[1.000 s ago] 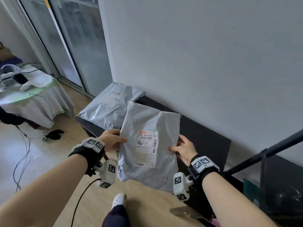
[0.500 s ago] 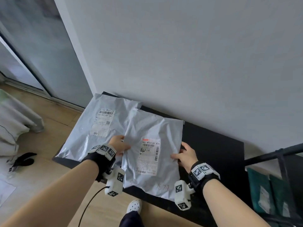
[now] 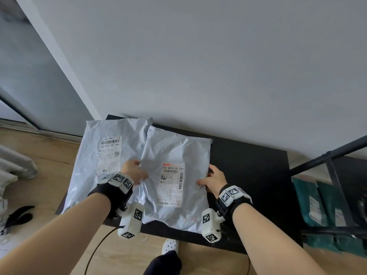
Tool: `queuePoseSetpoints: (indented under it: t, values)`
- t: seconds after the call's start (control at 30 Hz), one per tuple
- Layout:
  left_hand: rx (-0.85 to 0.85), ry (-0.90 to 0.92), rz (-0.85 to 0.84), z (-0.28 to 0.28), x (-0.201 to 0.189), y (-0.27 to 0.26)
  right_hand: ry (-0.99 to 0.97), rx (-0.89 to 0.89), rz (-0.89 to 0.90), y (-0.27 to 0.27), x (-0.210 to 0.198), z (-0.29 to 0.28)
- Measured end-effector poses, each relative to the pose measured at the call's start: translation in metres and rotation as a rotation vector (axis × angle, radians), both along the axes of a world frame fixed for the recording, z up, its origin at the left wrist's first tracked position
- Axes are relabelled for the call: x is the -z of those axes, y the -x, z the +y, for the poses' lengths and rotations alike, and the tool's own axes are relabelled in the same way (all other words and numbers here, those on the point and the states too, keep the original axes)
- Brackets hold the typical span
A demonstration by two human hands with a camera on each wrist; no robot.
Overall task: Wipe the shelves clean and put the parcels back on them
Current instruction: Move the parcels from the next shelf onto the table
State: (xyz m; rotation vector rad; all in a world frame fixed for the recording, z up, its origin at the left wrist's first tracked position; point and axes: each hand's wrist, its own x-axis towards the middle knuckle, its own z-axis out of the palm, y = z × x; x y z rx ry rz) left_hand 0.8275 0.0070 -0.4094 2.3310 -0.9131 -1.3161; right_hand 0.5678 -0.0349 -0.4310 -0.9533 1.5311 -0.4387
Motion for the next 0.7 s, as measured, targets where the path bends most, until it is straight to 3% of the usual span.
queuePoseSetpoints:
  t: [0.17,0.3,0.47,0.7]
  values:
    - [0.123,0.051,-0.192,0.007,-0.011,0.008,-0.001,0.019,-0.005,0.022,-0.014,0.015]
    - [0.264,0.119,-0.325,0.011,-0.033,0.045,0.063,0.000,0.059,0.054,-0.027,0.036]
    - [0.536,0.227,-0.325,0.026,-0.053,0.132,0.166,-0.024,0.145,0.122,-0.046,0.081]
    - [0.903,0.328,-0.349,0.076,-0.074,0.292,0.275,-0.006,0.290,0.242,-0.070,0.164]
